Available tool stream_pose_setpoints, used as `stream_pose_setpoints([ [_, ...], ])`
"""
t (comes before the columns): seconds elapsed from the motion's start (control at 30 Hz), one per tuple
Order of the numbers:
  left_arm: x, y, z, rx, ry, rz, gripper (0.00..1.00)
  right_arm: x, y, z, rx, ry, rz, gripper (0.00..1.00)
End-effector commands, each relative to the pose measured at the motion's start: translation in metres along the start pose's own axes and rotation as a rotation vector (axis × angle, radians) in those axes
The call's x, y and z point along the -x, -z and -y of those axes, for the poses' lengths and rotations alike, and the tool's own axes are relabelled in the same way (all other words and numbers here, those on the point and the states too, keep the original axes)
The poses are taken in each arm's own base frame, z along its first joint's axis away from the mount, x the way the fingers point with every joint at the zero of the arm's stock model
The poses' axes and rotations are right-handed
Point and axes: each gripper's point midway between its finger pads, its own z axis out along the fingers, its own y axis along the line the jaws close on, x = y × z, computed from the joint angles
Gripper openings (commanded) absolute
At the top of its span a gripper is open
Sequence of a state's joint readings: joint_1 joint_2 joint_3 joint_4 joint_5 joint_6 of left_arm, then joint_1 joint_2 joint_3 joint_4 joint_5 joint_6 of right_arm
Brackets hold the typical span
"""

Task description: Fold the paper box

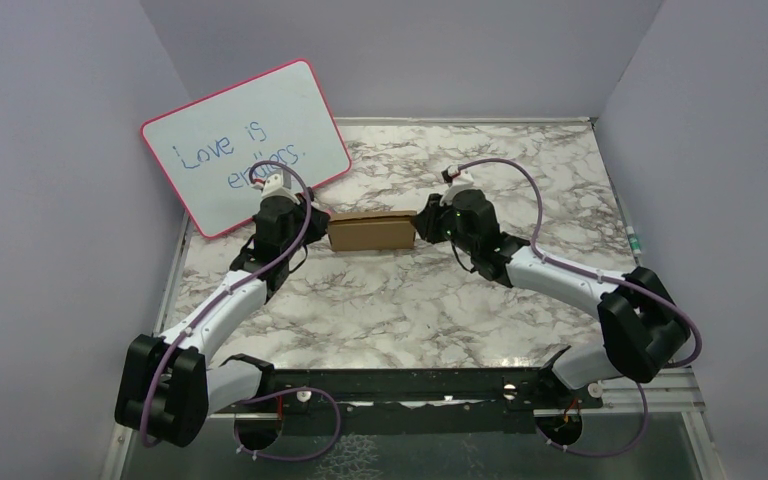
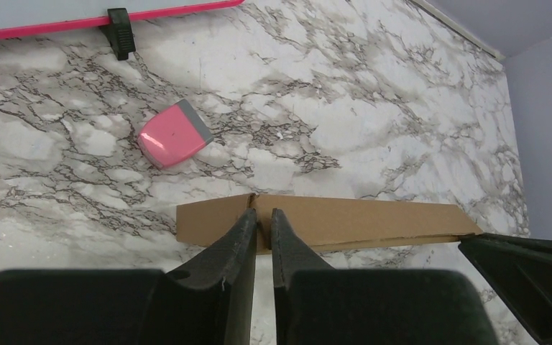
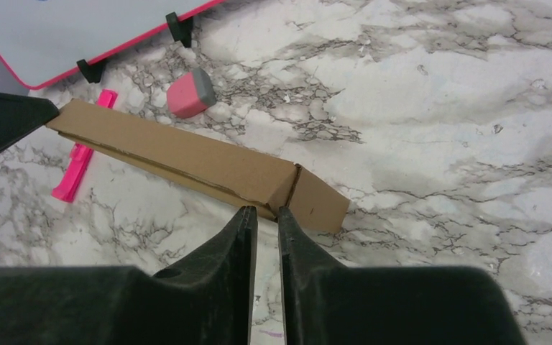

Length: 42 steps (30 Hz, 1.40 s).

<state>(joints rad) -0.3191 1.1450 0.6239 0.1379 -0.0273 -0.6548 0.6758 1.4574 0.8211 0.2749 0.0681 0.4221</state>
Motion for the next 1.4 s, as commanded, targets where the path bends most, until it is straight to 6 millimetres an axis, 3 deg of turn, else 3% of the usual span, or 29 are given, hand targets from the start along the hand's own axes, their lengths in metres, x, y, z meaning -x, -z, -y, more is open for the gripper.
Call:
stream_pose_setpoints([
  [0.0, -0.02, 0.002, -0.023, 0.085, -0.056, -0.062, 0.14, -0.003, 0.012, -0.003, 0.013, 0.019, -0.055, 0.25],
  [0.3, -0.026, -0.003, -0.025, 0.092, -0.081, -0.096, 0.21, 0.033, 0.027, -0.01, 0.171, -0.128, -0.009, 0.43],
  [0.47, -0.026, -0.004, -0.024, 0.087, -0.085, -0.103, 0.24, 0.045, 0.022, -0.006, 0.176, -0.213, 0.013, 0.49],
  [0.6, -0.028, -0.005, -0.023, 0.08, -0.086, -0.115, 0.24, 0.043, 0.011, 0.007, 0.142, -0.268, 0.001, 0.48],
  [0.9, -0.034, -0.007, -0.025, 0.082, -0.088, -0.133, 0.24, 0.032, -0.006, 0.01, 0.151, -0.346, -0.033, 0.47],
  [1.2, -0.038, -0.008, -0.026, 0.08, -0.086, -0.143, 0.24, 0.041, -0.001, 0.006, 0.213, -0.402, -0.022, 0.48],
  [1.37, -0.04, -0.009, -0.027, 0.08, -0.086, -0.15, 0.24, 0.039, -0.011, 0.013, 0.184, -0.418, -0.039, 0.49],
])
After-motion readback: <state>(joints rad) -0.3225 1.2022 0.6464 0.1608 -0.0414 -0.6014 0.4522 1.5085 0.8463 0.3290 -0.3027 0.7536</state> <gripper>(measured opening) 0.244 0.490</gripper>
